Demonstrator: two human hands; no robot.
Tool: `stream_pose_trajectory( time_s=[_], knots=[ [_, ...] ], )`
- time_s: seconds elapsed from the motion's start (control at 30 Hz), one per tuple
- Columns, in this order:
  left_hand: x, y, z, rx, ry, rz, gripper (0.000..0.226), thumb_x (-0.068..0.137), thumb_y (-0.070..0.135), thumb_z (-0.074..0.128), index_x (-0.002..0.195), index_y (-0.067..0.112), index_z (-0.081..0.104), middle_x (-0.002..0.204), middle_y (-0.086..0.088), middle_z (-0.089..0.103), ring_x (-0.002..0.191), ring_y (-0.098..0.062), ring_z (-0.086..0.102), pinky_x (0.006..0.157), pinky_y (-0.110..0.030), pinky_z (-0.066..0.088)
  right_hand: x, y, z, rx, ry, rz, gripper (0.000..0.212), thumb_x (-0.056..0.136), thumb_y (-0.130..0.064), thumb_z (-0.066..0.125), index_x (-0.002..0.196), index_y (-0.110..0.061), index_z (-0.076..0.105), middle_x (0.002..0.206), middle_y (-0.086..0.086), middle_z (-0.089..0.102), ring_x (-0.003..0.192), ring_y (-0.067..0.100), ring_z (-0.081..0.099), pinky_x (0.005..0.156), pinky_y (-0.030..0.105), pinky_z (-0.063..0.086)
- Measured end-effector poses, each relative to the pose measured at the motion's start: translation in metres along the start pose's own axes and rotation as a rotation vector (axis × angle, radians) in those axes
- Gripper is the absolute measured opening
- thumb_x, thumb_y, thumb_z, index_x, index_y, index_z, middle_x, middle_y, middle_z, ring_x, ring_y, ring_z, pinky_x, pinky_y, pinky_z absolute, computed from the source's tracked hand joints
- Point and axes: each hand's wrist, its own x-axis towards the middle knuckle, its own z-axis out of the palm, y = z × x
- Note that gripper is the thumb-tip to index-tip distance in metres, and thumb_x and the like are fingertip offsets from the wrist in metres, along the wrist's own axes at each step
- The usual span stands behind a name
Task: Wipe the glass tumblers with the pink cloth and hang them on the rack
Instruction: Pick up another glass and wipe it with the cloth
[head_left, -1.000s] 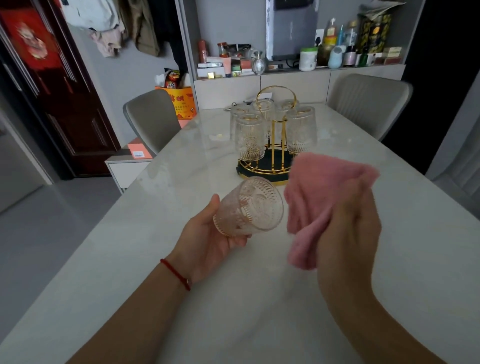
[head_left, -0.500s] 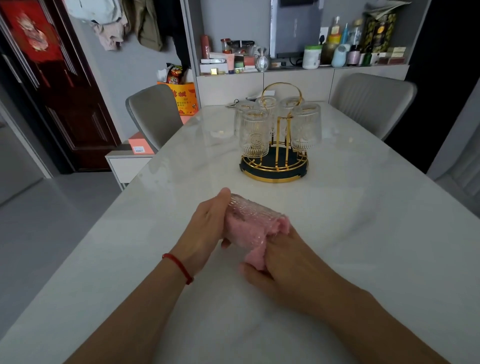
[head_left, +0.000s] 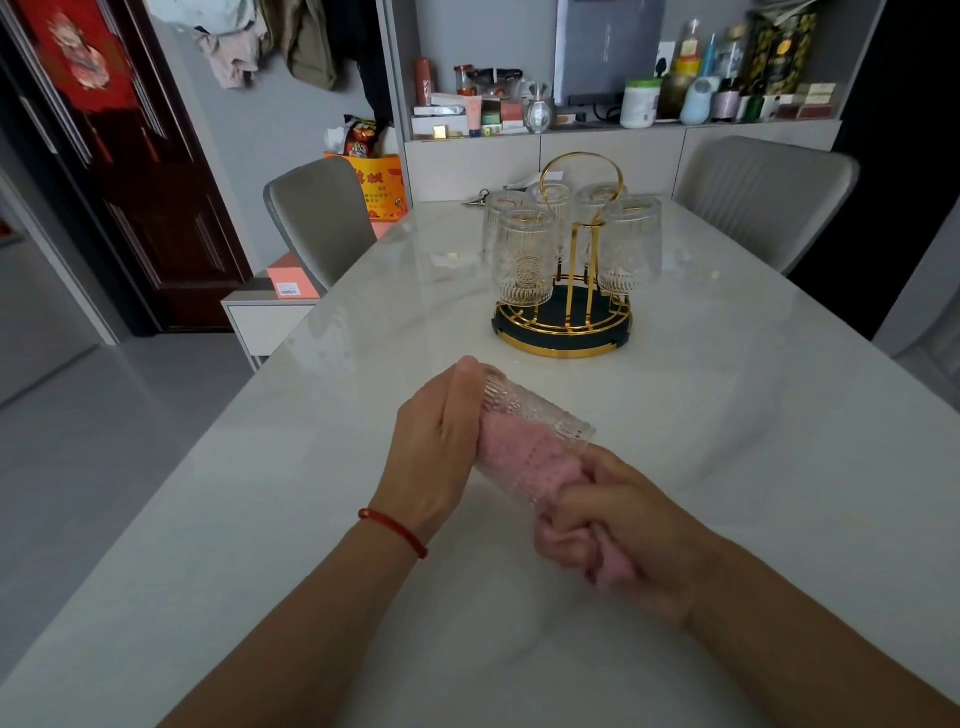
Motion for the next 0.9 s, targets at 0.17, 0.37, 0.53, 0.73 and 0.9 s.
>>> stream_pose_trajectory(
  time_s=[0.17, 0.37, 0.53, 0.73, 0.9],
  knots=[
    [-0.001, 0.006, -0.002, -0.041, -0.016, 0.125, 0.054, 0.097, 0.059, 0.027, 0.106, 0.029, 0.071, 0.105, 0.007, 0.070, 0.101, -0.012, 0.065, 0.075, -0.028, 0.056, -0.007, -0.011, -0.001, 0.197, -0.057, -0.012, 0.030, 0.062, 0.008, 0.055, 0.090, 0.001, 0.050, 0.058, 0.012, 0.049, 0.036, 0.016, 0.043, 0.038, 0.023, 0.043],
    [0.012, 0.007, -0.007, -0.204, -0.232, -0.326, 0.034, 0.100, 0.041, 0.049, 0.095, 0.027, 0.080, 0.116, -0.017, 0.073, 0.107, -0.031, 0.070, 0.095, -0.051, 0.058, -0.009, -0.014, -0.005, -0.641, 0.039, -0.072, 0.032, 0.093, -0.013, 0.053, 0.119, 0.006, 0.053, 0.058, 0.010, 0.064, 0.058, 0.028, 0.073, 0.077, 0.059, 0.063],
    [0.008, 0.008, -0.003, -0.183, -0.045, -0.465, 0.052, 0.084, 0.047, 0.055, 0.083, -0.002, 0.073, 0.097, -0.026, 0.075, 0.095, -0.039, 0.073, 0.096, -0.061, 0.056, -0.006, -0.004, 0.010, -0.615, 0.015, -0.034, 0.028, 0.097, -0.010, 0.047, 0.106, 0.016, 0.044, 0.053, 0.031, 0.050, 0.052, 0.030, 0.069, 0.068, 0.054, 0.063],
    [0.010, 0.005, 0.001, -0.373, 0.146, -0.531, 0.033, 0.082, 0.045, 0.065, 0.078, 0.012, 0.067, 0.088, -0.014, 0.070, 0.090, -0.035, 0.068, 0.089, -0.052, 0.056, -0.003, -0.005, 0.019, 0.148, 0.127, -0.002, 0.019, 0.091, -0.017, 0.064, 0.095, 0.000, 0.057, 0.073, 0.022, 0.050, 0.048, 0.015, 0.051, 0.036, 0.021, 0.045],
    [0.005, 0.012, 0.005, -0.394, 0.211, -0.505, 0.058, 0.075, 0.055, 0.057, 0.098, 0.004, 0.073, 0.111, -0.022, 0.073, 0.110, -0.041, 0.068, 0.102, -0.058, 0.053, -0.003, -0.006, 0.017, 0.484, 0.064, 0.028, 0.050, 0.089, -0.034, 0.061, 0.121, 0.005, 0.063, 0.095, 0.021, 0.067, 0.041, 0.008, 0.052, 0.033, 0.014, 0.038]
  ],
)
